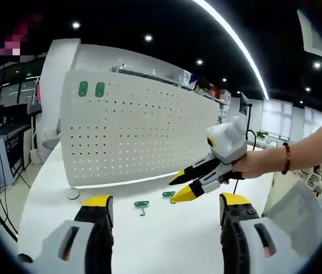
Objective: Insert the hook assembly into the mounting plate slot until the hook locks in place.
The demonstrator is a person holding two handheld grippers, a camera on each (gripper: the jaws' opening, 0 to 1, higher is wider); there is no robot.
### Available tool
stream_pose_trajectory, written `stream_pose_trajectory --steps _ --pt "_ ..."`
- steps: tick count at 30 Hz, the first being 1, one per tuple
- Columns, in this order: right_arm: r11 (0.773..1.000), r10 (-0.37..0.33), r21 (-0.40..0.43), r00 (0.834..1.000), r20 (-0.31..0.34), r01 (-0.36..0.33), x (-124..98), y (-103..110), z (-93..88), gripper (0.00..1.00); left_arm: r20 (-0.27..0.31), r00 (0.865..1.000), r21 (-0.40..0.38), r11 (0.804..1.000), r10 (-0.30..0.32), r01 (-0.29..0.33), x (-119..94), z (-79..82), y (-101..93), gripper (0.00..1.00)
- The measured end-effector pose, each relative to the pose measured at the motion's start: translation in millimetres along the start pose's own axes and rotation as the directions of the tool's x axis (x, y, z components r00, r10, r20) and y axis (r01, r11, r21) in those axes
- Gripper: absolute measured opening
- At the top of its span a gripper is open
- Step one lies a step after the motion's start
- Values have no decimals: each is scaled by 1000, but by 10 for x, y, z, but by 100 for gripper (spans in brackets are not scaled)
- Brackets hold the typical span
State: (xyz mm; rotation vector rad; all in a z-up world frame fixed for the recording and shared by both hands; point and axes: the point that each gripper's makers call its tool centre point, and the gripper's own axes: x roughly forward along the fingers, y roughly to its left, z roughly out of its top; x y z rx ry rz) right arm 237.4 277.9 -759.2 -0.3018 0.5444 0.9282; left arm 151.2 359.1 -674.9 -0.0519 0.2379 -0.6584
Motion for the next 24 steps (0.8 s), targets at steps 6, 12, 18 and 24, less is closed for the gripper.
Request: stream_pose_trajectory --steps 6,12,18,24 --pt "1000 8 -30 999 -39 -9 100 -38 -41 34 1 1000 -15 1000 -10 10 17 -11 -21 78" --pt "999 17 -41 997 -72 -20 193 -81 -94 33 -19 1000 -18 1000 -9 9 2 -90 -14 77" --pt "998 24 -55 995 -95 -29 288 -111 -120 31 -22 1000 -29 1000 -3 2 -11 -125 14 78" --pt "997 32 -59 992 -120 -39 371 -121 -154 30 -34 999 -27 999 -19 18 21 -166 -3 78"
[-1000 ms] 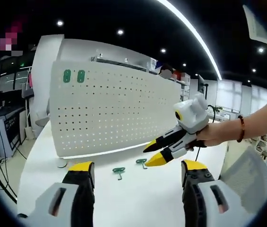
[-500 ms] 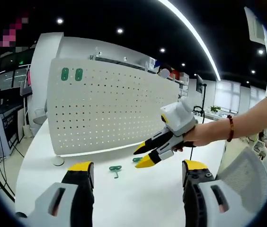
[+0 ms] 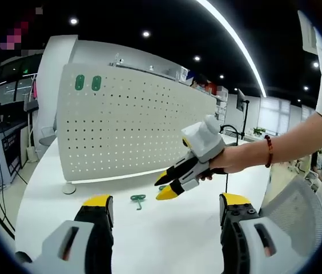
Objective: Insert the hook assembly into the mounting plate slot until the hook locks in place.
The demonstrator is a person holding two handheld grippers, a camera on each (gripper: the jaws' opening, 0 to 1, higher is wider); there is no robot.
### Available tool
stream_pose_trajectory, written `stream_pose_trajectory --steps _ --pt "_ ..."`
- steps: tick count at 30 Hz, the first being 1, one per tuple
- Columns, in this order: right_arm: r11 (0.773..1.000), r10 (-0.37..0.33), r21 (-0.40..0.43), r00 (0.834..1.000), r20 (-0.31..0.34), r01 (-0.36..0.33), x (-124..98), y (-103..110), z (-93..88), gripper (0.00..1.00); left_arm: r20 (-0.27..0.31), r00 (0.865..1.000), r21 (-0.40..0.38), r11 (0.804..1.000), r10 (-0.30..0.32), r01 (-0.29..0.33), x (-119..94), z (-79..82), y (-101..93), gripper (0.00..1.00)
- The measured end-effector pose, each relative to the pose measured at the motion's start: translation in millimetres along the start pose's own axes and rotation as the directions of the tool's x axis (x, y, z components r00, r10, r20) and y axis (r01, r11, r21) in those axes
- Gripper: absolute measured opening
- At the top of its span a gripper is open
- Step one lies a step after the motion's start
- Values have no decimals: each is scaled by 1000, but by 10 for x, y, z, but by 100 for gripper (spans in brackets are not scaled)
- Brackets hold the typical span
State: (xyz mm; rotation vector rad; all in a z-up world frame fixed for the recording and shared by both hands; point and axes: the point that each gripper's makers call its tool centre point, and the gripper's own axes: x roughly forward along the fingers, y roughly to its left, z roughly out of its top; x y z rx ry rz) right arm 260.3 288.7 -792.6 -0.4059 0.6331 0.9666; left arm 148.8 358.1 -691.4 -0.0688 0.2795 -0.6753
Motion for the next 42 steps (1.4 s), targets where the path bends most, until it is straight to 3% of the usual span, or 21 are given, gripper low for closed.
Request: stream_pose_trajectory --steps 22,28,32,42 --pt "1000 14 -23 997 -77 -16 277 -181 -109 27 -16 1000 -22 1000 -19 19 90 -93 2 80" --pt "998 18 -57 994 -110 -25 380 -244 -114 24 -27 999 -30 999 -24 23 97 -146 -9 80" --pt "997 22 -69 993 -119 -30 416 -256 -85 22 11 1000 -52 998 -20 20 94 -89 13 79" --pt "992 20 -122 984 -174 -42 497 -320 -145 15 -3 1000 -36 999 -10 10 80 -102 65 79"
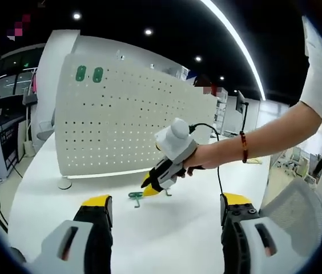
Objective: Insert the hook assembly into the mounting plate slot until the hook locks in place.
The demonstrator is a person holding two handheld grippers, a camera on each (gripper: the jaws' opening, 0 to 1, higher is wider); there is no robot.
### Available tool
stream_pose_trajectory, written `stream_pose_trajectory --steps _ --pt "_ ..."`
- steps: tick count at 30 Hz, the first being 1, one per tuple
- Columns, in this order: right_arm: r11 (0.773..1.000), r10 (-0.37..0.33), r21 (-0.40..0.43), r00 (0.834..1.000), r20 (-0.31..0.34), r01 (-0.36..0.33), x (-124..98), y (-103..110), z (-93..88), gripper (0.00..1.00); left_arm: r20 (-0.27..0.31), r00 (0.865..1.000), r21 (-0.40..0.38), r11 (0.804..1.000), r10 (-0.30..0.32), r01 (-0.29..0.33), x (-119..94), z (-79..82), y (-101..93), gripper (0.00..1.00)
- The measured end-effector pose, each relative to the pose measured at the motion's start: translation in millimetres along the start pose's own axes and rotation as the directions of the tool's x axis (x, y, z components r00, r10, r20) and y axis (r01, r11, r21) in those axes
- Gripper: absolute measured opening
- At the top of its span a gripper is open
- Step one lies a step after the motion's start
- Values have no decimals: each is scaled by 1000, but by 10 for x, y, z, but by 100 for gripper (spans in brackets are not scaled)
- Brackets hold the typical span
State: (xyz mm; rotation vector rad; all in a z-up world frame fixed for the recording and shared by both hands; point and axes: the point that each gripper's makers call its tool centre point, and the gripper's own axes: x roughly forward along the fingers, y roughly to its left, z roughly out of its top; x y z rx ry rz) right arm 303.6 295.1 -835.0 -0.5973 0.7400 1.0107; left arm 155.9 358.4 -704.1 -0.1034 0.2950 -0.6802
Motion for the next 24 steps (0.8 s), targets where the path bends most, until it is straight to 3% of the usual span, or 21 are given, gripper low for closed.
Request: stream_pose_trajectory --steps 2,5,24 --pt "998 1 -61 999 -37 -4 13 5 -38 12 0 1000 -2 1000 3 -3 -6 -5 7 79" --pt "998 12 -62 999 -44 -15 57 22 -51 12 -26 1000 31 999 18 -17 -8 -51 23 78" --pt "995 44 -89 995 -93 -52 206 18 -86 7 -16 1000 4 1000 16 -16 6 -34 71 76"
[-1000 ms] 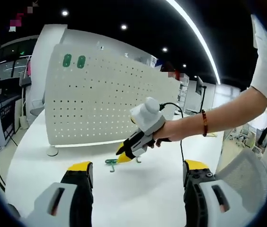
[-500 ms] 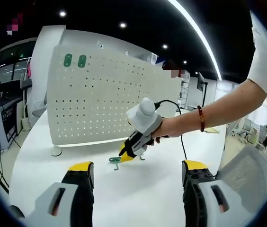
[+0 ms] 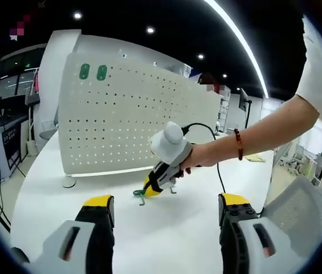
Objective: Insert the hook assembly into the mounting plate slot until the hook locks in place.
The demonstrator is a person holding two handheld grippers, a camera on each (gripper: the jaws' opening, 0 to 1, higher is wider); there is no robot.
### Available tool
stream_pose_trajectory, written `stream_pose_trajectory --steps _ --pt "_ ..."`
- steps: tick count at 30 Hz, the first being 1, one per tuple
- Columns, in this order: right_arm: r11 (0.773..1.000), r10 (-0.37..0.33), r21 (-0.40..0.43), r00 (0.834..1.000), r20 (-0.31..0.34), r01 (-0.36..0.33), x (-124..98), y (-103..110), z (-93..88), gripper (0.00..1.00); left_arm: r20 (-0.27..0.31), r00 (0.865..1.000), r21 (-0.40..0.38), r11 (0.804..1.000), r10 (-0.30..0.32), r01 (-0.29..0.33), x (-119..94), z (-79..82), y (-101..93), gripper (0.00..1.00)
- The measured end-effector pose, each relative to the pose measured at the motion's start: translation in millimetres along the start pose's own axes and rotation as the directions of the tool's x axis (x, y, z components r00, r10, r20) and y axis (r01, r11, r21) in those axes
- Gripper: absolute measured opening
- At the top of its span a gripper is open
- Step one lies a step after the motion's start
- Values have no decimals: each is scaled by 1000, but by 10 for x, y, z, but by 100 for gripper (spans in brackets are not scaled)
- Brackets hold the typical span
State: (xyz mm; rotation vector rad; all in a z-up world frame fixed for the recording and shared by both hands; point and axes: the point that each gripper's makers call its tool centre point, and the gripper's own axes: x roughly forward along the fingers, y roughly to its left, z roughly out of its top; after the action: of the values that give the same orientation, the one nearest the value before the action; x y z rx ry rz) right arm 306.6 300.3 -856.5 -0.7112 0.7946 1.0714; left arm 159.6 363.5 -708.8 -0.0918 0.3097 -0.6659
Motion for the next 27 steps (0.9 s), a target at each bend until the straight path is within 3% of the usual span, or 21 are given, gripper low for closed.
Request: stream_pose_trajectory --steps 11,27 --pt "999 -13 45 1000 -8 13 -11 -1 -29 3 -4 1000 -9 1000 -7 7 26 -17 -24 75" --pt "997 -52 68 997 59 47 -240 23 115 3 3 1000 -16 1000 -8 8 11 19 -52 75"
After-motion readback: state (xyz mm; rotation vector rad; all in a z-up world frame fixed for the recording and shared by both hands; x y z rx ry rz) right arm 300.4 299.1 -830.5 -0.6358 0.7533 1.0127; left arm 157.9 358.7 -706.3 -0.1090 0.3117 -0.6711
